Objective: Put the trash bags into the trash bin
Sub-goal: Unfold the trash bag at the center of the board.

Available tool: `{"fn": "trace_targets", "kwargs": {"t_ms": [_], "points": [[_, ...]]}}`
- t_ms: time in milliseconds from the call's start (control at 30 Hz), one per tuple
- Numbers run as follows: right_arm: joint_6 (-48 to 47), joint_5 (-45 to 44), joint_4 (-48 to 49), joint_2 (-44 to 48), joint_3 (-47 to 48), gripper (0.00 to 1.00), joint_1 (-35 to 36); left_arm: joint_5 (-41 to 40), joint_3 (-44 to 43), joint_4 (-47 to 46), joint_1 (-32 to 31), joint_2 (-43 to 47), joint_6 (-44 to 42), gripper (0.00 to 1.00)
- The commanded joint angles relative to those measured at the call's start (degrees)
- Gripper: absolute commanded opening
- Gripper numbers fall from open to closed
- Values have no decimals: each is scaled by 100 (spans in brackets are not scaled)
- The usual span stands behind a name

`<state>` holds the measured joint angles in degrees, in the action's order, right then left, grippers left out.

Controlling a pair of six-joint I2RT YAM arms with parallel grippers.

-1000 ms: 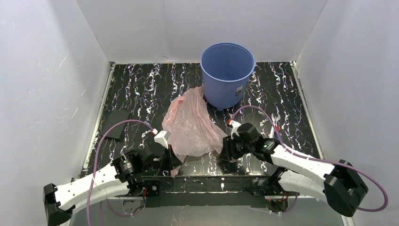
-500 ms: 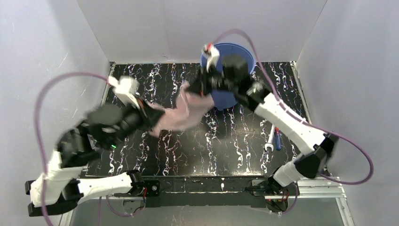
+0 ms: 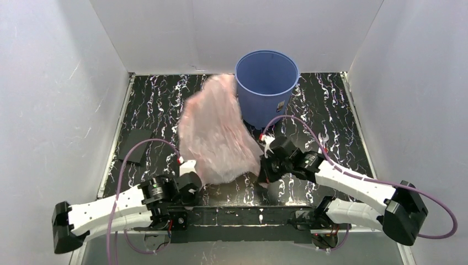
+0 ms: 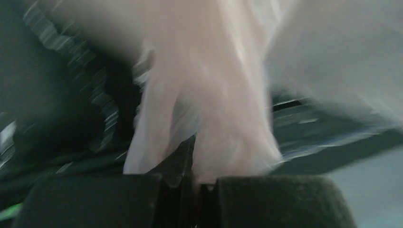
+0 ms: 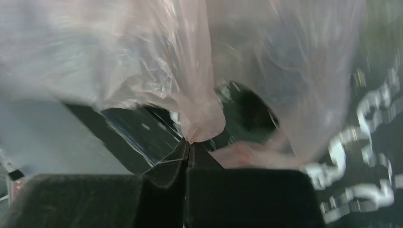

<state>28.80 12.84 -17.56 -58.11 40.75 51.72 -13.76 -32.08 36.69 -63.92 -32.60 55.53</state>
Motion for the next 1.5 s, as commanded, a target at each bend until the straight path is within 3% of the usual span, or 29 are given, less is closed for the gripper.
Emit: {"fn": "trace_targets", "kwargs": {"t_ms": [0, 100, 167, 267, 367, 433, 567, 600, 667, 867, 1000, 1167, 1333, 1433, 1467], "points": [[124, -628, -343, 320, 695, 1, -39, -979, -1036, 1343, -285, -162, 813, 0], [-72, -524, -407, 7, 1287, 1, -40, -1674, -2189, 2308, -280, -589, 420, 0], [-83, -508, -417, -140, 1360, 1, -40, -1868, -2362, 2535, -283, -687, 401, 0], [252, -598, -80, -143, 888, 1, -40, -1713, -1802, 2381, -280, -506, 772, 0], [576, -354, 263, -15, 176, 1, -33, -1043, -776, 1797, -281, -143, 1145, 0], [614, -304, 194, 158, -164, 1, -31, -378, -11, 1172, -288, 105, 1276, 0], [634, -215, -339, 920, -796, 1, -31, 455, 587, 358, -444, 269, 1252, 0], [672, -128, -427, 1142, -937, 2, -31, 476, 554, 374, -463, 241, 1218, 3], [719, 28, -800, 1533, -1068, 2, -31, 441, 359, 471, -492, 153, 1030, 30], [520, 305, -1716, 2015, -1035, 1, -31, -248, -849, 1303, -490, -142, 389, 77], [274, 310, -2152, 1902, -952, 1, -31, -916, -1675, 2243, -490, -49, 227, 96], [243, 354, -2292, 1905, -732, 1, -31, -1684, -2099, 3138, -490, 465, 271, 98], [70, 222, -2364, 1747, -659, 1, -31, -1992, -2470, 3339, -494, 367, -93, 98], [55, 410, -2420, 1558, -438, 16, -31, -2234, -2565, 3422, -490, 126, -118, 98], [56, 364, -2393, 1558, -363, 28, -31, -2376, -2562, 3346, -494, 32, -221, 98]]}}
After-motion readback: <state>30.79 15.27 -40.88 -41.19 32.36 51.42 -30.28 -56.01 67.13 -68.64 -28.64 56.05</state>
